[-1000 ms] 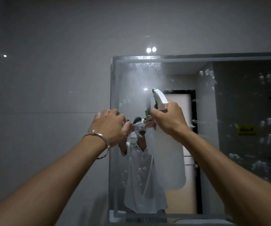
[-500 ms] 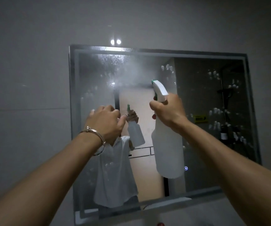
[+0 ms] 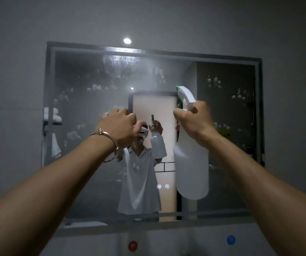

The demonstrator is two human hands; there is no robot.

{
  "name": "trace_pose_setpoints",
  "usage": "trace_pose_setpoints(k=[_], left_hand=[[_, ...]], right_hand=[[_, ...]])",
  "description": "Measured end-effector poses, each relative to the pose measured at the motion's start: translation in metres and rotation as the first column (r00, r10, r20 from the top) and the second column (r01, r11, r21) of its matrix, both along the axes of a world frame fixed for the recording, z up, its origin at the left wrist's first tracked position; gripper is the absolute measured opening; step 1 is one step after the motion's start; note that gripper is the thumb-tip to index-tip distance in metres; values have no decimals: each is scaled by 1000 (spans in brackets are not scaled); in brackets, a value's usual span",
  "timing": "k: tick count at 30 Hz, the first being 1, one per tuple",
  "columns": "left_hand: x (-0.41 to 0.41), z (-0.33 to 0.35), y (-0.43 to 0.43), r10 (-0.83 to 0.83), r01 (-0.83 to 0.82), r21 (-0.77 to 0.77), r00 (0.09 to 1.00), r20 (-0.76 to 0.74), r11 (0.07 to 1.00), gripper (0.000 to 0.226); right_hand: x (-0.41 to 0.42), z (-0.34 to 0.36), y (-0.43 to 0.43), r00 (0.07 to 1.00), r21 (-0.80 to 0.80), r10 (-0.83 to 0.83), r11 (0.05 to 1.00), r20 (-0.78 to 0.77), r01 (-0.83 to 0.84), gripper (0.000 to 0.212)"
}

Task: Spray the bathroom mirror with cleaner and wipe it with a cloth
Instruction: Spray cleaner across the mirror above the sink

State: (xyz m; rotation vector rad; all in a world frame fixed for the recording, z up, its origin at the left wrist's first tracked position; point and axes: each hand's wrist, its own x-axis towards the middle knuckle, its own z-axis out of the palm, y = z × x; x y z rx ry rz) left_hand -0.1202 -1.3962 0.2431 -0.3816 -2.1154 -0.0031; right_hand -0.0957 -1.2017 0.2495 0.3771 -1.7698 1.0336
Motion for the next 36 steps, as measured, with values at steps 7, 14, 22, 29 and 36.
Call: trace_pose_setpoints(k=[7,14,22,29,36], left_hand=[[12,7,43,26,-26,-6,1000,-6,1000,45],[15,-2,59,36,-37,-49,999,-18,998,45],[14,11,72,30,-32,-63,999,-42,997,45],[14,8,97,-1,-2,-86,1000,-31,996,46],[10,7,133,-81,75,-97,996,-50,992,46]], right_hand=[[7,-2,48,990,16,108,994,90,-109,8],[12,-3,59,977,-79,191,980,98,-184,15],[20,3,75,995,-113,85,990,60,-78,7],[28,-3,102,997,-101,32,995,71,-25,4],[43,2,141,996,-218,-29,975,83,47,3]])
